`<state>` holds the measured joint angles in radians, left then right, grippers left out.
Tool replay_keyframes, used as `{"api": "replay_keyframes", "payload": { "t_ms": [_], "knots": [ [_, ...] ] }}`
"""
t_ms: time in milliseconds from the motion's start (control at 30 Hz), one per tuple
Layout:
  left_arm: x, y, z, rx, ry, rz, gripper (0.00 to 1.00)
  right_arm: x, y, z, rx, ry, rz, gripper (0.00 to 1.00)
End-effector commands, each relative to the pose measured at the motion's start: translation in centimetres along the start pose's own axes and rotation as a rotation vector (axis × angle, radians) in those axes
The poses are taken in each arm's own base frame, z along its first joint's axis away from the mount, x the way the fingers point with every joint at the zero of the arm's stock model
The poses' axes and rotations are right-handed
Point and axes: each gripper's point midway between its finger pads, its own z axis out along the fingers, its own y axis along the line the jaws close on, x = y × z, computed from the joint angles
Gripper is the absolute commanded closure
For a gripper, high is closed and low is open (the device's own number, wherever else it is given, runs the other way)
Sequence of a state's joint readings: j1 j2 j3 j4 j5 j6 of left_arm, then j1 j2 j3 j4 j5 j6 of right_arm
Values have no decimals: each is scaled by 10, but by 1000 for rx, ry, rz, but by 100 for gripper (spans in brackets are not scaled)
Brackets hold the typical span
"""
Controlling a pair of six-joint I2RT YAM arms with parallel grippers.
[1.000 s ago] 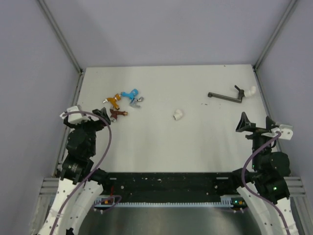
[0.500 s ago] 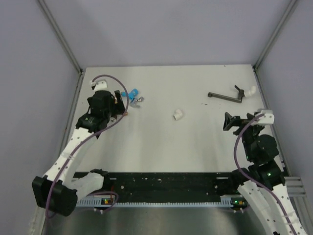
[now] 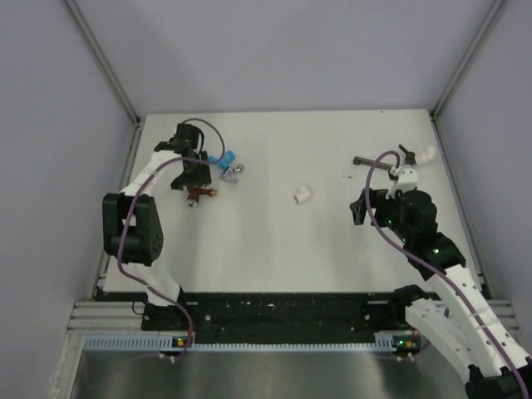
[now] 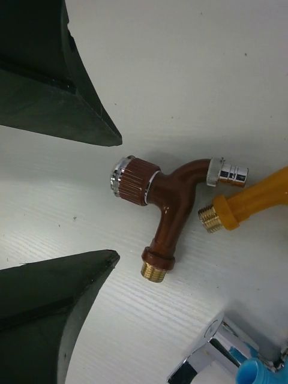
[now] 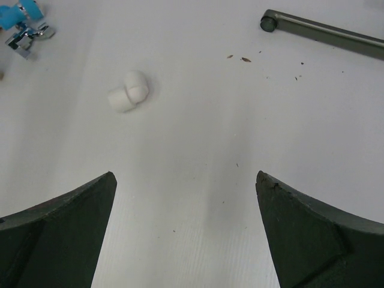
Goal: Install the water faucets
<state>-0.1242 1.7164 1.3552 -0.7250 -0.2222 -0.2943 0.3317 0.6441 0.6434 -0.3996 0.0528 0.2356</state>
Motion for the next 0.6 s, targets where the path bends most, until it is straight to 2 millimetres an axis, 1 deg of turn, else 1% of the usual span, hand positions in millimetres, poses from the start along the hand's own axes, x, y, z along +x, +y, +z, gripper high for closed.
{"api": "replay_keyframes", "payload": {
  "t_ms": [0,67,233,567],
  "knots": [
    [12,-6,13,56,153,44,25,-14,13,-7,-55,-32,21,1],
    [21,-5,27,50,204,46,26,-16,10,-11,-46,-52,20,1],
    [35,5,42,12,232,45,27,-22,5,-20,-25,-106,28,1],
    [45,10,62,-24,256,46,27,-17,7,-19,-33,-96,39,1]
  ]
}}
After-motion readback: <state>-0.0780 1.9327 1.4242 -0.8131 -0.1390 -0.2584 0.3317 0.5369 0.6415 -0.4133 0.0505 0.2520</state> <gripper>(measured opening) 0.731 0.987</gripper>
